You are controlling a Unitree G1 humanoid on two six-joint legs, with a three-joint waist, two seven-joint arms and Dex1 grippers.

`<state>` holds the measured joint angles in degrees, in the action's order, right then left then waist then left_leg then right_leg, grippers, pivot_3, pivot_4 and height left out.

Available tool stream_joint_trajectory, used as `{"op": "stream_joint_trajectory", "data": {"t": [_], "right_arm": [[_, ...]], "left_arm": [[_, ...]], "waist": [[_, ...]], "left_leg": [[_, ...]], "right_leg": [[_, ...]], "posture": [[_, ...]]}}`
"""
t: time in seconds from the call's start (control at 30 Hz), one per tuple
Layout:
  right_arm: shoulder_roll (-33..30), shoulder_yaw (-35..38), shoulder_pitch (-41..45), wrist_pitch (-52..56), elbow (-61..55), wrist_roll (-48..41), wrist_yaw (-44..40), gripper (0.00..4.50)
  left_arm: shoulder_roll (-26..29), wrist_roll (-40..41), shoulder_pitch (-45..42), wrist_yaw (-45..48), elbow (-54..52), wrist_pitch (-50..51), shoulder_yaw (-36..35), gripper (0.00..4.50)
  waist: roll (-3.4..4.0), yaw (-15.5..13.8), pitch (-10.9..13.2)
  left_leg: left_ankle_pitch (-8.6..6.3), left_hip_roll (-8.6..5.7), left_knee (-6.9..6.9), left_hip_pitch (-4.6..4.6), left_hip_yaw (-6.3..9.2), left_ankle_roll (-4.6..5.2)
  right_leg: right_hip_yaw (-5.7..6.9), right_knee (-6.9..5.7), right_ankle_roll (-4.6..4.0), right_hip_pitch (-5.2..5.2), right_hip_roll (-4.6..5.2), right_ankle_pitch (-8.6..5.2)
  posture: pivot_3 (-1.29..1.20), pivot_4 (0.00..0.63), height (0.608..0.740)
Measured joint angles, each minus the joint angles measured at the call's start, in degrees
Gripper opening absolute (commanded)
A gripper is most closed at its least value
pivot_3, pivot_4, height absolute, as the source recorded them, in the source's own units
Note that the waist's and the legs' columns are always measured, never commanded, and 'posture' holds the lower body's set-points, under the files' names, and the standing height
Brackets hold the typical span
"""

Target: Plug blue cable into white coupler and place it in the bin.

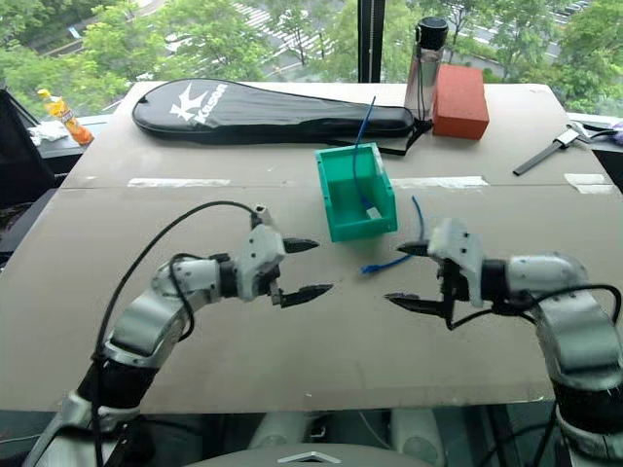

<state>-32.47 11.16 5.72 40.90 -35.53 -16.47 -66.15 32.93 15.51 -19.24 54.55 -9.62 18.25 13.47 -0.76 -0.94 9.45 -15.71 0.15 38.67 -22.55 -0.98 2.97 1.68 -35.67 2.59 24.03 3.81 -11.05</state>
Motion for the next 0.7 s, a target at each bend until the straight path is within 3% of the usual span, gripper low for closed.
{"op": "stream_joint_trajectory", "data": {"t": [0.13, 0.3, 0.47, 0.7], "right_arm": [[0.7, 6.0, -10.5, -3.3, -5.5, -1.4, 5.5, 4.15], [1.1, 8.1, -18.2, -4.8, -10.5, -2.1, 11.6, 4.15], [1.6, 8.7, -22.4, -4.8, -14.1, -3.0, 16.9, 4.22], [1.9, 9.1, -27.7, -4.6, -16.9, -4.2, 22.3, 4.22]], "left_arm": [[-3.1, -2.7, -3.4, 1.0, 5.4, -0.4, 4.0, 4.50], [-6.7, -6.4, -6.1, 1.0, 11.3, -2.6, 7.4, 4.50], [-10.1, -9.9, -8.7, -0.2, 17.2, -4.9, 9.0, 3.20], [-12.4, -12.1, -11.2, 0.3, 22.3, -9.5, 9.5, 0.04]], "waist": [[-0.01, 0.3, 0.0], [-0.01, 0.1, 0.0], [-0.02, 0.1, 0.0], [-0.06, 0.0, 0.0]], "left_leg": [[0.00, 0.04, 0.07, 0.05, -0.12, 0.01], [0.00, 0.08, 0.15, 0.09, -0.09, 0.00], [0.00, 0.08, 0.23, 0.03, -0.07, 0.01], [-0.01, 0.07, 0.26, 0.02, -0.05, 0.02]], "right_leg": [[-0.14, -0.03, 0.19, 0.00, -0.07, -0.13], [-0.15, -0.13, 0.04, -0.02, -0.12, -0.26], [-0.15, -0.14, 0.03, -0.02, -0.11, -0.25], [-0.15, -0.13, 0.03, -0.03, -0.09, -0.26]], "posture": [[0.00, 0.150, 0.740], [0.00, 0.150, 0.740], [0.00, 0.150, 0.740], [0.00, 0.150, 0.740]]}}
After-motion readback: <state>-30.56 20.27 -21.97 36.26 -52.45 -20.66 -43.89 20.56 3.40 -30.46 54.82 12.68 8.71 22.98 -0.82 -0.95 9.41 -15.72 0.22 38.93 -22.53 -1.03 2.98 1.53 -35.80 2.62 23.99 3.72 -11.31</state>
